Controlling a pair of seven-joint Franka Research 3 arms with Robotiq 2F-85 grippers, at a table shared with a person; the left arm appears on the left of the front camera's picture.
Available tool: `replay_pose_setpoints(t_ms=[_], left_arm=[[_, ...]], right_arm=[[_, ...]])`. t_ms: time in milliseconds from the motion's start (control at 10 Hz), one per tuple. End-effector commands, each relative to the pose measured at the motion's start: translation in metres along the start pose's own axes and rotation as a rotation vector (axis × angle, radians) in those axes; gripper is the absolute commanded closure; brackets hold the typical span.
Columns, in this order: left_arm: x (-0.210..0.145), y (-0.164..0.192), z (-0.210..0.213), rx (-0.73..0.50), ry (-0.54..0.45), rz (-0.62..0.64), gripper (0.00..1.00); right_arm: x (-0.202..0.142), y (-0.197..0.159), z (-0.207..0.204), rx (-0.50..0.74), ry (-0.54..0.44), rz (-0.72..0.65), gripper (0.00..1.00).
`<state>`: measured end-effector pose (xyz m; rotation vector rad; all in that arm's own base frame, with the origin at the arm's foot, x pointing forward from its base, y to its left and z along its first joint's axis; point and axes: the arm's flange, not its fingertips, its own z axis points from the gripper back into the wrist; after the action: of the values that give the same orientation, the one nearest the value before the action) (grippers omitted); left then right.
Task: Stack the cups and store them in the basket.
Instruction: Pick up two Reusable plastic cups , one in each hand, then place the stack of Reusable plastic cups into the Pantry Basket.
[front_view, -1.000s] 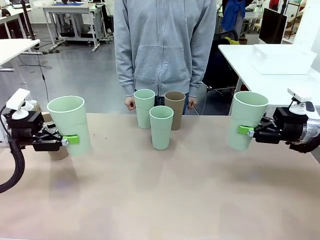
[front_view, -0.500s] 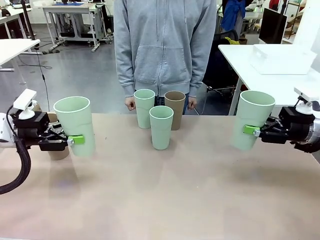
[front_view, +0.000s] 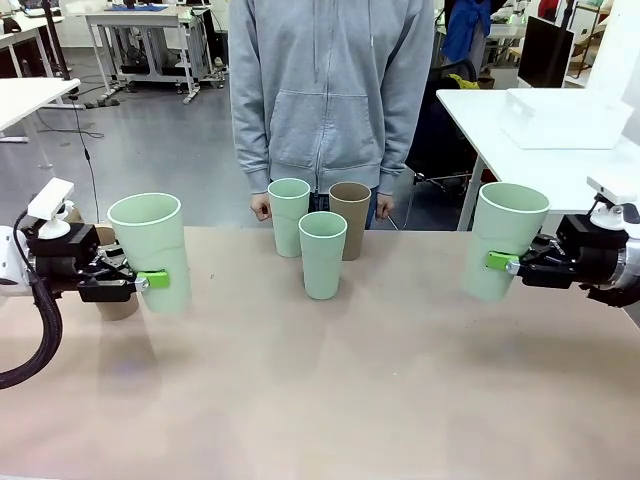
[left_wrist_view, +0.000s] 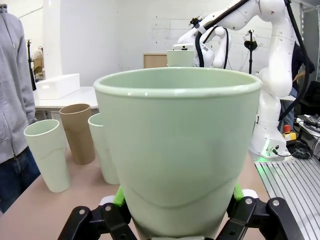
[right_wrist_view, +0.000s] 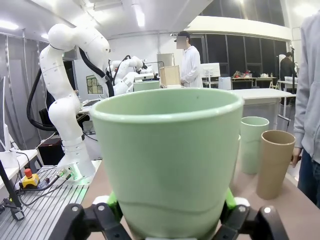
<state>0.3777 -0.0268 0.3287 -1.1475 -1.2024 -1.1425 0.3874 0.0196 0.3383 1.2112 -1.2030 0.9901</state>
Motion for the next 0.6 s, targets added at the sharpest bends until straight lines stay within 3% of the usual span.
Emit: replay_pose_setpoints(t_ms=[0, 500], left_arm=[[0.0001, -0.0012, 0.0008, -0.009, 0.001, -0.006, 0.16], [0.0001, -0.0012, 0.0008, -0.009, 0.001, -0.006, 0.16]], right_arm=[[0.0022, 0.0004, -0.0005, 0.001, 0.0, 0.006, 0.15], [0.0022, 0.0004, -0.0005, 0.001, 0.0, 0.006, 0.15]])
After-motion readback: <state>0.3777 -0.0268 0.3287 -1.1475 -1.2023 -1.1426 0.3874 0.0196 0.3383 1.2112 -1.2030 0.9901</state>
